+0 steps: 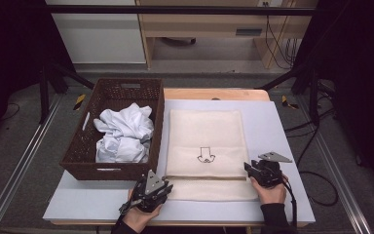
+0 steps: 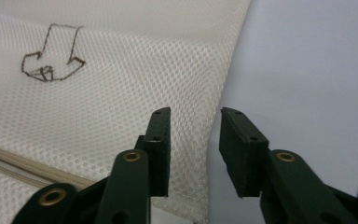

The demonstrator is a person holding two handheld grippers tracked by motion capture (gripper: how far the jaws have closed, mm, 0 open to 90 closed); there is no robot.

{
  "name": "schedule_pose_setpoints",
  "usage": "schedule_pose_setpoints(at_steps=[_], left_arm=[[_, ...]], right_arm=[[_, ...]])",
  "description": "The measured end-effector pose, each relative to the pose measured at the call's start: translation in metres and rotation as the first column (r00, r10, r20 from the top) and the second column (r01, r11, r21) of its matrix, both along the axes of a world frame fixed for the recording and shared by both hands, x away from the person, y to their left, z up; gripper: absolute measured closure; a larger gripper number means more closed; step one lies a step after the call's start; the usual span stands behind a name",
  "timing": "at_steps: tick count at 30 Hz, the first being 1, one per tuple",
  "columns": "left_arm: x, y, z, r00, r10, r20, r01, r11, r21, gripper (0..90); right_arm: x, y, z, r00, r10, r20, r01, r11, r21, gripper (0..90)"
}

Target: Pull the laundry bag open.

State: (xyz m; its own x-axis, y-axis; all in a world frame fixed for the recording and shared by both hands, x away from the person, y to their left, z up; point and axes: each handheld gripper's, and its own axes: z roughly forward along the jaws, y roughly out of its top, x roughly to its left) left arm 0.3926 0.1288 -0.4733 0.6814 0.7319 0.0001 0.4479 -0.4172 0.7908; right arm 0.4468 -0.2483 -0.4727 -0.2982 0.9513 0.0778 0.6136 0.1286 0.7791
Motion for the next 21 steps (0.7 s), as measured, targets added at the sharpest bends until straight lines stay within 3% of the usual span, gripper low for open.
schedule_pose_setpoints(at_steps=[4, 8, 13, 21], left_arm=[[-0.003, -0.001, 0.008, 0.9993, -0.018, 0.033, 0.019, 0.9990, -0.039, 61.8], [-0.004, -0.003, 0.011, 0.9986, -0.036, 0.039, 0.038, 0.9979, -0.052, 54.3], [-0.004, -0.009, 0.017, 0.9971, -0.058, 0.050, 0.061, 0.9963, -0.060, 50.1], [-0.001, -0.018, 0.027, 0.9936, -0.088, 0.072, 0.091, 0.9945, -0.050, 47.4]], right_arm=[[-0.005, -0.003, 0.007, 0.9991, -0.012, 0.042, 0.011, 0.9996, 0.025, 52.7], [-0.007, -0.004, 0.011, 0.9981, -0.009, 0.061, 0.006, 0.9993, 0.037, 49.7], [-0.013, -0.002, 0.022, 0.9949, 0.013, 0.100, -0.018, 0.9986, 0.049, 45.4], [-0.015, 0.013, 0.031, 0.9919, 0.066, 0.108, -0.073, 0.9953, 0.064, 40.5]])
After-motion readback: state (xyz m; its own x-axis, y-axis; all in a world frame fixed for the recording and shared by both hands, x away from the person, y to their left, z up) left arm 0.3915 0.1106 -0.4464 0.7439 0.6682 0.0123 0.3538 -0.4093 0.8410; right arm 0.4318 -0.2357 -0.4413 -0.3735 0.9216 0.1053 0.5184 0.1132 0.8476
